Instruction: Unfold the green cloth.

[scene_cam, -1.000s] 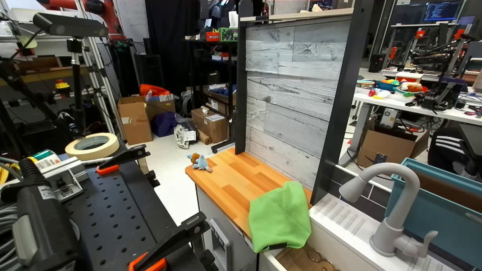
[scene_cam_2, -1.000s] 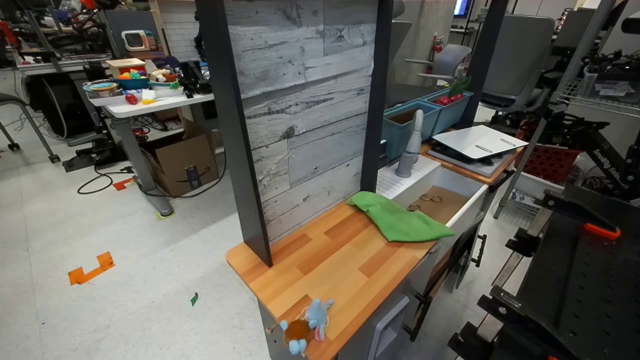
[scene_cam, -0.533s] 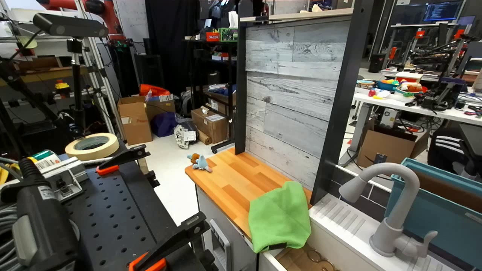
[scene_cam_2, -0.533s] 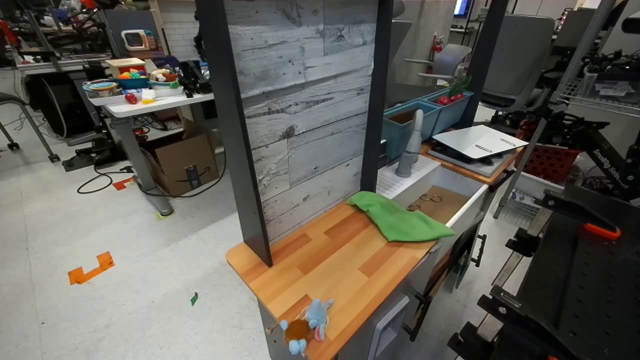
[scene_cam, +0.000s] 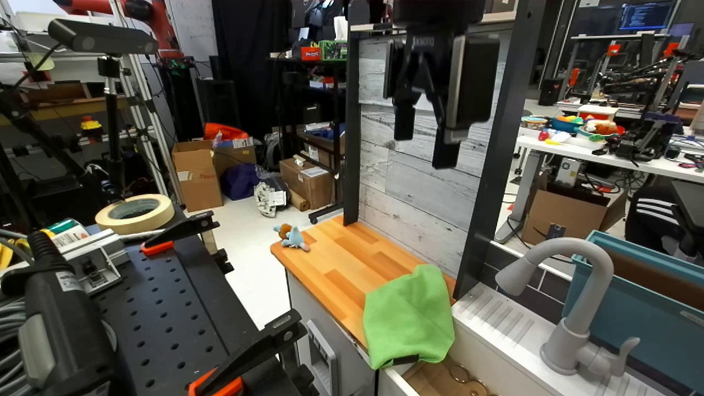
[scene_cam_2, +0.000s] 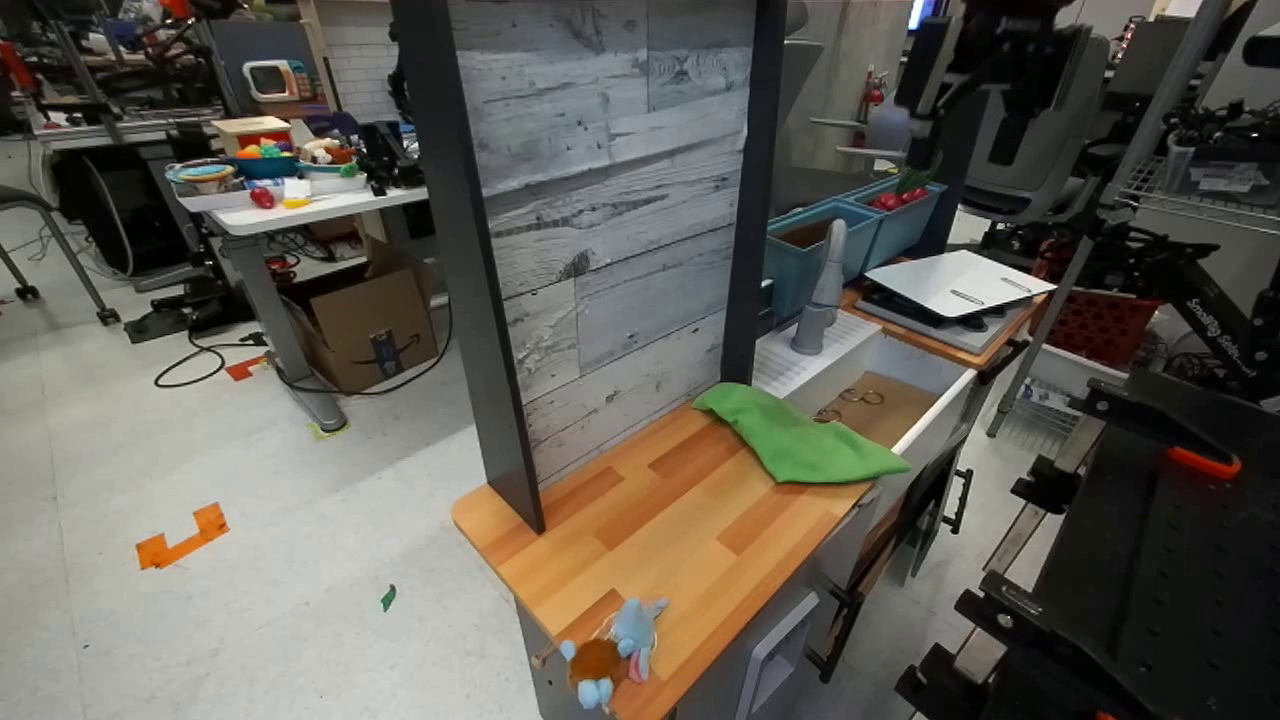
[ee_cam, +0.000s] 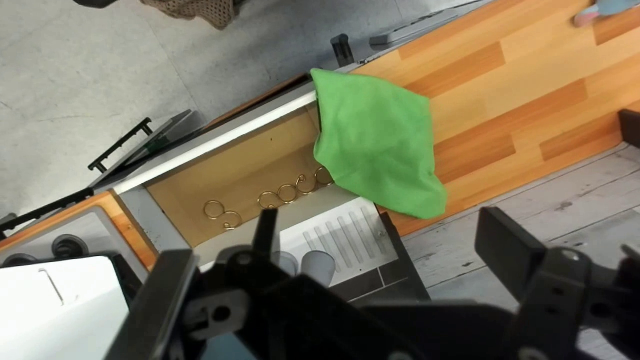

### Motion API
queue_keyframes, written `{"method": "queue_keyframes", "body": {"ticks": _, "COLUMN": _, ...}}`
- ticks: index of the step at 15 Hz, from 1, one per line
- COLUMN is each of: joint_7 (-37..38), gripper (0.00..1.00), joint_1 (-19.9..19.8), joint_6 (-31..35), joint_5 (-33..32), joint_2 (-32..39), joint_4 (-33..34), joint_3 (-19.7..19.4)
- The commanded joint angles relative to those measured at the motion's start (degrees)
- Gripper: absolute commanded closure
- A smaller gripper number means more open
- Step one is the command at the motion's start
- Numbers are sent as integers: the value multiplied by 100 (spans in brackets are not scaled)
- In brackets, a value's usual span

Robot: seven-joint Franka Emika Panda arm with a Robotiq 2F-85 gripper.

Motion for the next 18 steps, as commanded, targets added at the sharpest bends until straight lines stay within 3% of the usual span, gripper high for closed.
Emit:
{"method": "queue_keyframes", "body": {"ticks": 1, "joint_7": 426, "gripper": 0, "joint_1": 92, "joint_6": 482, "joint_5": -132, "joint_2": 837, "joint_4": 274, "joint_3": -37}}
{"method": "queue_keyframes", "body": {"ticks": 9, "joint_7": 568, "gripper": 0, "joint_1": 154, "joint_6": 744, "joint_5": -43, "joint_2": 2603, "joint_4": 1024, "joint_3": -123}}
{"method": "queue_keyframes", "body": {"ticks": 14, "joint_7": 666, "gripper": 0, "joint_1": 184, "joint_6": 562, "joint_5": 7, "joint_2": 3564, "joint_4": 1769, "joint_3": -174}}
{"method": "queue_keyframes", "body": {"ticks": 16, "joint_7": 755, "gripper": 0, "joint_1": 266, "joint_6": 61, "joint_5": -30, "joint_2": 3616, "joint_4": 1936, "joint_3": -258}}
{"method": "queue_keyframes", "body": {"ticks": 17, "joint_7": 574, "gripper": 0, "joint_1": 149, "joint_6": 485, "joint_5": 53, "joint_2": 3509, "joint_4": 1640, "joint_3": -161}}
{"method": "queue_keyframes", "body": {"ticks": 18, "joint_7": 606, "gripper": 0, "joint_1": 170, "joint_6": 358, "joint_5": 46, "joint_2": 3590, "joint_4": 1740, "joint_3": -181}}
